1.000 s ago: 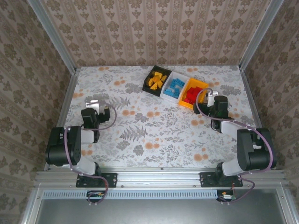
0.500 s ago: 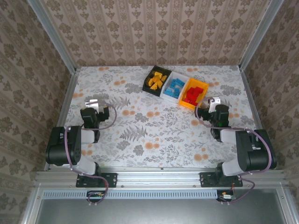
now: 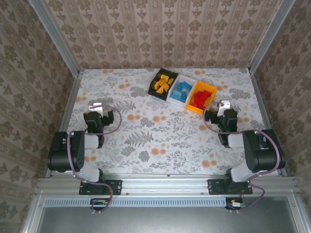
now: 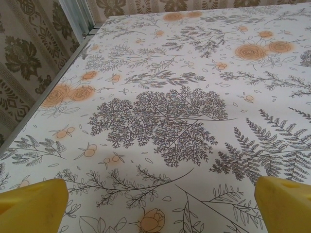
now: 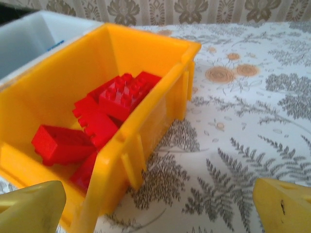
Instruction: Sort the legos into containers by color
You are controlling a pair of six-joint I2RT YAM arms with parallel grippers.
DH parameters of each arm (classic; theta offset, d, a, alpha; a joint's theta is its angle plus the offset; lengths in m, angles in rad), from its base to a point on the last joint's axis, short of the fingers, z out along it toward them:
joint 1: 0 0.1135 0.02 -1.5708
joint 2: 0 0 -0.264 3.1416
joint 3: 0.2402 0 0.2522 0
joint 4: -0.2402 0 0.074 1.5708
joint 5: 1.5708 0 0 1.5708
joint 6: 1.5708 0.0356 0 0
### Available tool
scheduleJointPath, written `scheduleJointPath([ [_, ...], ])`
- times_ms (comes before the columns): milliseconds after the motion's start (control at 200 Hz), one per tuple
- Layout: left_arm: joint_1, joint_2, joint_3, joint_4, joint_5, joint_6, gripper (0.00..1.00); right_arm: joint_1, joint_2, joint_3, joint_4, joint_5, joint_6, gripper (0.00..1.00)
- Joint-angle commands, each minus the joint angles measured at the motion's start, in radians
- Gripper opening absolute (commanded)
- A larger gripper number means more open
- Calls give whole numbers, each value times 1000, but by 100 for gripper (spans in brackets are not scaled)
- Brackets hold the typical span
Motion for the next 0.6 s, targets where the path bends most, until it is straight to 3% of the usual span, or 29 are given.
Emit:
scheduleJointPath([
  [0, -4, 6, 22, 20, -12, 11, 100, 9, 7, 33, -30, 33, 7, 100],
  [595, -5, 7, 22, 19, -11, 11, 100, 17, 11, 38, -34, 36, -3, 100],
])
